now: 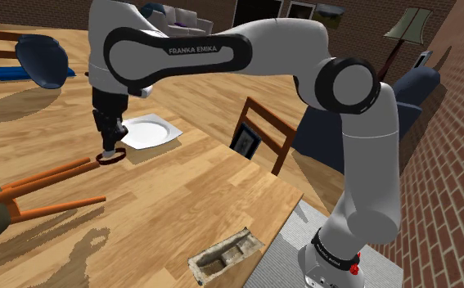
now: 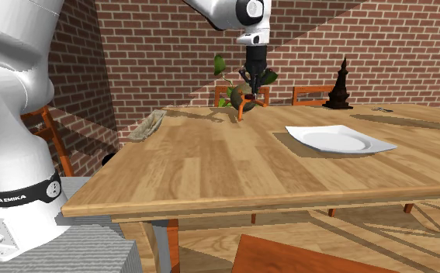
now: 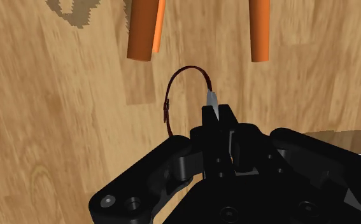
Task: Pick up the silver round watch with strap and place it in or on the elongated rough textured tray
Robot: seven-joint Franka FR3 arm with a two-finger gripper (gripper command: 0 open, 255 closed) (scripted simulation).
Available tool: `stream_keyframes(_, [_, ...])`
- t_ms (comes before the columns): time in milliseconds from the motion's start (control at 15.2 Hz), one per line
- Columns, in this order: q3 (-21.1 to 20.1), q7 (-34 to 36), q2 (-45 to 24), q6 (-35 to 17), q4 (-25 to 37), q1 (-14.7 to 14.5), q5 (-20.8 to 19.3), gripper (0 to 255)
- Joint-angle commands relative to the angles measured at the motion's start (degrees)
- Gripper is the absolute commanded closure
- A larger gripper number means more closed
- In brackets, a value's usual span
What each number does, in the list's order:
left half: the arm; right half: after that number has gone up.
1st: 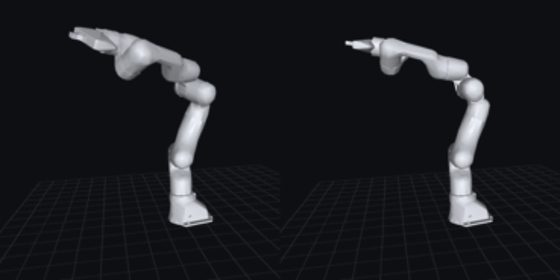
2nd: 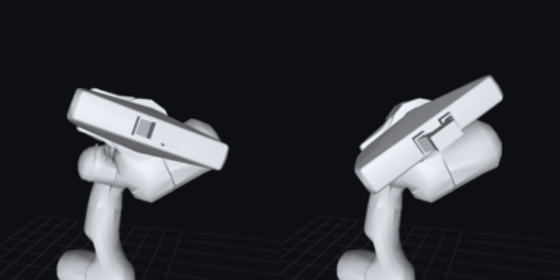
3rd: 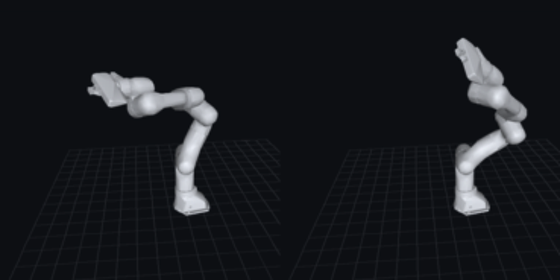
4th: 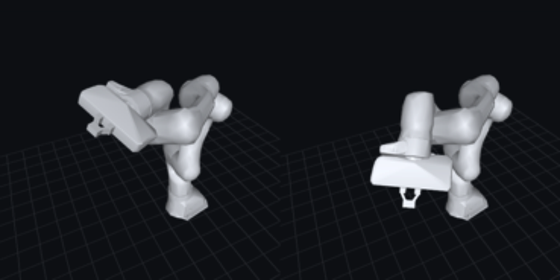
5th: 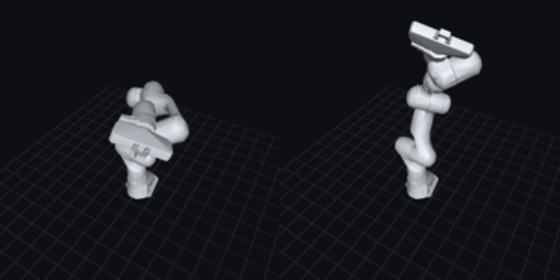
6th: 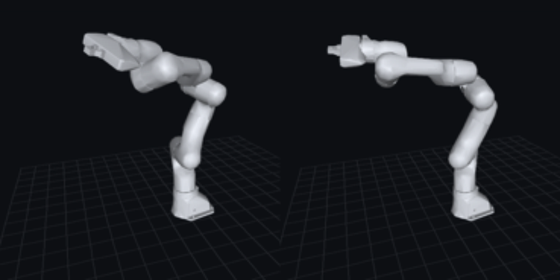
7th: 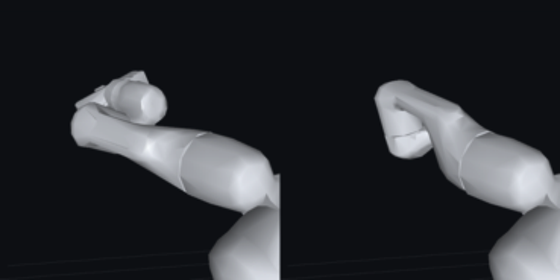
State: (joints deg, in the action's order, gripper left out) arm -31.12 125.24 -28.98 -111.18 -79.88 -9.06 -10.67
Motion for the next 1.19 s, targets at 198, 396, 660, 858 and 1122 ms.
stream_keyframes(198, [-0.1,-0.2,0.1,3.9,3.9,-0.5,0.2,255])
stream_keyframes(396, [-0.2,-0.2,0.1,5.5,5.5,-0.7,0.2,255])
stream_keyframes(660, [-2.4,-0.6,11.2,0.4,-9.8,3.6,5.1,255])
stream_keyframes(858, [-3.6,-1.8,19.2,-2.0,-19.1,5.8,9.4,255])
stream_keyframes(1122, [-4.2,-4.3,29.7,-3.8,-29.6,7.1,16.0,255])
